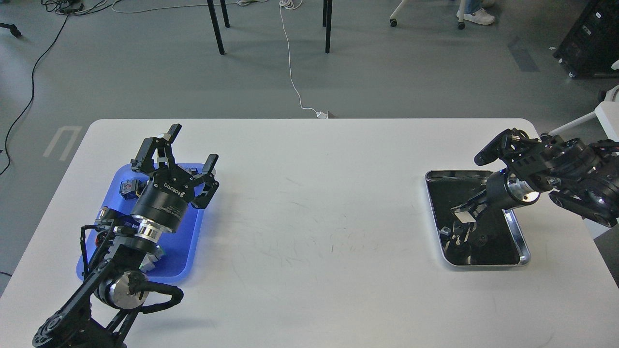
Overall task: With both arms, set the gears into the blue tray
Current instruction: 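Close the right gripper on a small black gear in the tray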
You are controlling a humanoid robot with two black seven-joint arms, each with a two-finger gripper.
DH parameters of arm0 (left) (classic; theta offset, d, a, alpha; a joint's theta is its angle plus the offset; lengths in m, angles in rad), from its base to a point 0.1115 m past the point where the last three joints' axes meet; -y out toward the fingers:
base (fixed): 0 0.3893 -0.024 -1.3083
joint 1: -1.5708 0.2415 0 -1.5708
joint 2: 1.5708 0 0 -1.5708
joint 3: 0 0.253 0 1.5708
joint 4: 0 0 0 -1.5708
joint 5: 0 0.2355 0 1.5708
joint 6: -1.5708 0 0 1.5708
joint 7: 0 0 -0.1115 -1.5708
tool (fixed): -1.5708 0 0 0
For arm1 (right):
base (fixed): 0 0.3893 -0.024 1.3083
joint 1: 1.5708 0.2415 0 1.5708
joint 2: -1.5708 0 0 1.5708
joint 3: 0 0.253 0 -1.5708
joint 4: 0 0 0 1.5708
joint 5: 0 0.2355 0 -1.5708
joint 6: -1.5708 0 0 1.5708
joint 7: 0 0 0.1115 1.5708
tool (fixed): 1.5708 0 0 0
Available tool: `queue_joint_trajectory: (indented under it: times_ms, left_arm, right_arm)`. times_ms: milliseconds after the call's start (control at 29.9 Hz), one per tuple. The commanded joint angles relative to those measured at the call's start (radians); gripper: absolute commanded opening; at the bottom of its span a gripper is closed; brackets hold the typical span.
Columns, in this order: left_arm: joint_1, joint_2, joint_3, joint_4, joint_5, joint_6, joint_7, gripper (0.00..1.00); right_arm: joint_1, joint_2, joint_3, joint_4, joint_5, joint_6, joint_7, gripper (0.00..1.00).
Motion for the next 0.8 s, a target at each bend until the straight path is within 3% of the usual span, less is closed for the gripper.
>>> queue_joint_trajectory:
  times_ms: [0, 234, 535, 769]
  left_arm:
    - [0.000, 0.000, 0.000, -0.001, 0.000, 0.000, 0.000, 0.98]
    - [0.000, 0.000, 0.000, -0.001, 0.000, 0.000, 0.000, 0.98]
    - [0.000, 0.002, -0.002, -0.001, 0.000, 0.000, 0.000, 0.98]
    - [0.000, 0.003, -0.002, -0.001, 0.000, 0.000, 0.000, 0.98]
  right_arm:
    - [-0.002, 0.007, -0.001, -0.012, 0.005, 0.000, 0.000, 0.63]
    - [-0.010, 0.016, -0.001, -0.026, 0.005, 0.000, 0.000, 0.61]
    - [-0.017, 0.018, -0.001, -0.026, 0.005, 0.000, 0.000, 0.50]
    - [-0.017, 0.016, -0.003, -0.026, 0.005, 0.000, 0.000, 0.31]
